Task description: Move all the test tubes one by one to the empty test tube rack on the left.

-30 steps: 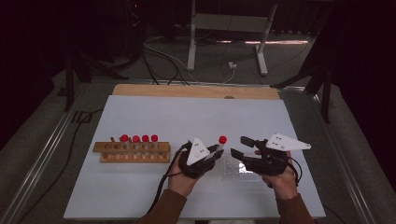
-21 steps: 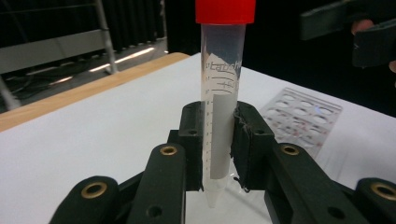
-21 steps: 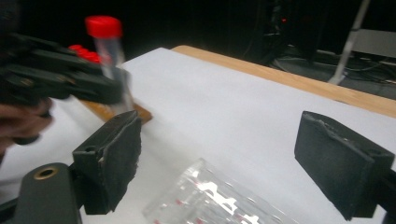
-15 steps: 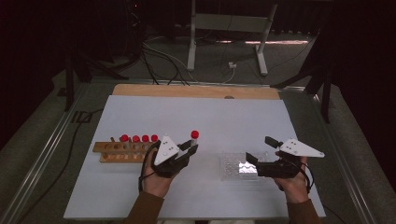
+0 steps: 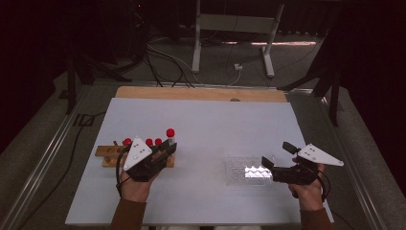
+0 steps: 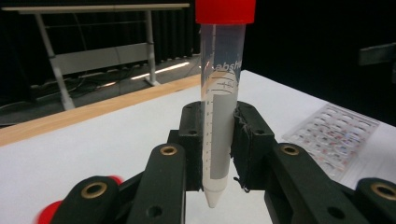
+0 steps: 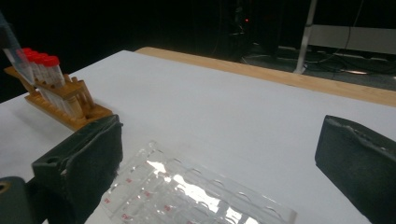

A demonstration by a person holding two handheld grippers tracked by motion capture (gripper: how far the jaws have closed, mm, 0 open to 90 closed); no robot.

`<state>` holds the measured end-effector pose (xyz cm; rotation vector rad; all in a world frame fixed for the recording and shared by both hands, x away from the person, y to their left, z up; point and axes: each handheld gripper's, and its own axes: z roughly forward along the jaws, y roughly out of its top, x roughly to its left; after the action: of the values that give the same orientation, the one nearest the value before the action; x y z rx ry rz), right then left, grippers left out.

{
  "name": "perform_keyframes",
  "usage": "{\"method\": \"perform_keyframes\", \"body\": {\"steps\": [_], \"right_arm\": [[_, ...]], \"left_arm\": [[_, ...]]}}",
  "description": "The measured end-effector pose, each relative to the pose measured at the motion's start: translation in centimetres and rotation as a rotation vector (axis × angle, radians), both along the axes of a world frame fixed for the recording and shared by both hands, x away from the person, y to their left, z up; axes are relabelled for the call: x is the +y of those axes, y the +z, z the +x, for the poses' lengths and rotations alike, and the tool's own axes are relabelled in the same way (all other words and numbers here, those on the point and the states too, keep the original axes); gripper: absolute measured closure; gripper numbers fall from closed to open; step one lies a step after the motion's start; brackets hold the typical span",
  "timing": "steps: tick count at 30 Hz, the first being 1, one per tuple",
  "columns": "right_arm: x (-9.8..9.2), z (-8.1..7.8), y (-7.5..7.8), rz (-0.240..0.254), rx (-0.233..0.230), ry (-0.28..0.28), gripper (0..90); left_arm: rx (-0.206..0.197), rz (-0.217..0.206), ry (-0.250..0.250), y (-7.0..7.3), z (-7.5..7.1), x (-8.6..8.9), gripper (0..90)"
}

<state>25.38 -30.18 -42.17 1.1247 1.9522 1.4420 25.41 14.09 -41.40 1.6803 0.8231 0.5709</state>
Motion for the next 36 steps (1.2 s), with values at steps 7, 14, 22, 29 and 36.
{"method": "perform_keyframes", "body": {"steps": [7, 14, 22, 29, 36], "right_arm": [[-0.6, 0.0, -0.2, 0.005, 0.004, -0.015, 0.7], [-0.6, 0.0, -0.4, 0.003, 0.007, -0.019, 0.7], [-0.8, 0.0, -0.4, 0.007, 0.0, -0.02, 0.7], [-0.8, 0.0, -0.5, 0.006, 0.004, -0.022, 0.7], [-0.8, -0.1, -0.5, 0.011, 0.0, -0.021, 0.7]], "left_arm": [[0.015, -0.001, 0.04, 0.1, 0.0, 2.1, 75.9], [0.004, -0.003, 0.067, 0.7, -0.1, 4.0, 75.9], [-0.009, -0.014, 0.131, 1.1, -0.1, 6.8, 75.8], [-0.026, -0.031, 0.217, 0.8, -0.2, 9.4, 75.8], [-0.023, -0.021, 0.312, -0.3, -0.1, 11.3, 75.8]]}}
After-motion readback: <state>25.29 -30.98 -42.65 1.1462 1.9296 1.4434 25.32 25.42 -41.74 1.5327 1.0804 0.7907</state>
